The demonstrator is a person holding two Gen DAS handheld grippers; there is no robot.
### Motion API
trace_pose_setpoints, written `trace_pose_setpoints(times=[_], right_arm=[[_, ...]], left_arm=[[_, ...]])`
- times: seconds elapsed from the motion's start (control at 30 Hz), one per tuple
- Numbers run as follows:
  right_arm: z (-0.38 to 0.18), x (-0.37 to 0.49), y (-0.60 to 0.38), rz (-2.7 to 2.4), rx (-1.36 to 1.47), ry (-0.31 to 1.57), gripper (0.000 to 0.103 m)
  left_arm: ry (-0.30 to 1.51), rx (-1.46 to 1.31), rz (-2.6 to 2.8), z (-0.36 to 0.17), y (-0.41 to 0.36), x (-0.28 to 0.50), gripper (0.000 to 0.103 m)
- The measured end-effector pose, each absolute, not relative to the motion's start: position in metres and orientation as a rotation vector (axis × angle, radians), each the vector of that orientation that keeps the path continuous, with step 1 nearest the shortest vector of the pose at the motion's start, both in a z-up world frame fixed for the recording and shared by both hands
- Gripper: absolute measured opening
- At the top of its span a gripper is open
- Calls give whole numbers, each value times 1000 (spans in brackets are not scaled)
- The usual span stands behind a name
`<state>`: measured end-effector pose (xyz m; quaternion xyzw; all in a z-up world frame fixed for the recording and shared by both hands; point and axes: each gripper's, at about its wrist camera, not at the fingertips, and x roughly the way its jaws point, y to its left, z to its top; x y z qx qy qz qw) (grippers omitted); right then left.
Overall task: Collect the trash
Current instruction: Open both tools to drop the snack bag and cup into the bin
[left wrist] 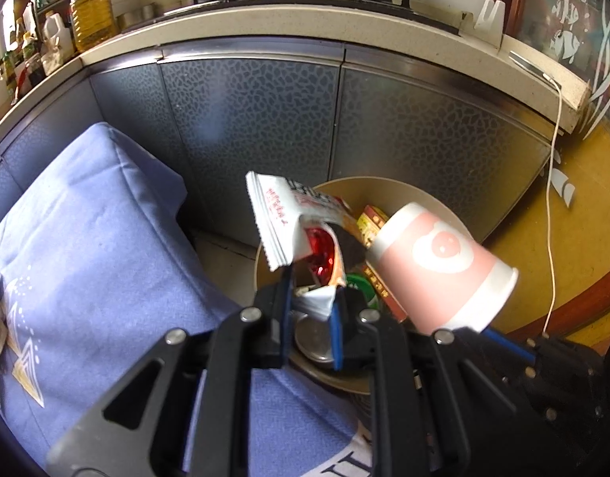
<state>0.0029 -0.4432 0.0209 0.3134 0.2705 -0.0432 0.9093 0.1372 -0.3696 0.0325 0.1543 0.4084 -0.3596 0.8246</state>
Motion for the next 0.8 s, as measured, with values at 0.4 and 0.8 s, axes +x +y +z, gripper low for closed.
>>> trace_pose_setpoints(times=[0.4,0.8], right_arm=[[1,13,-455,-90,771,623,28],[11,-15,-456,-148,771,552,51]], left_arm=[[922,330,-732,17,-368,149,45],[933,281,-696,21,-345,149,45]])
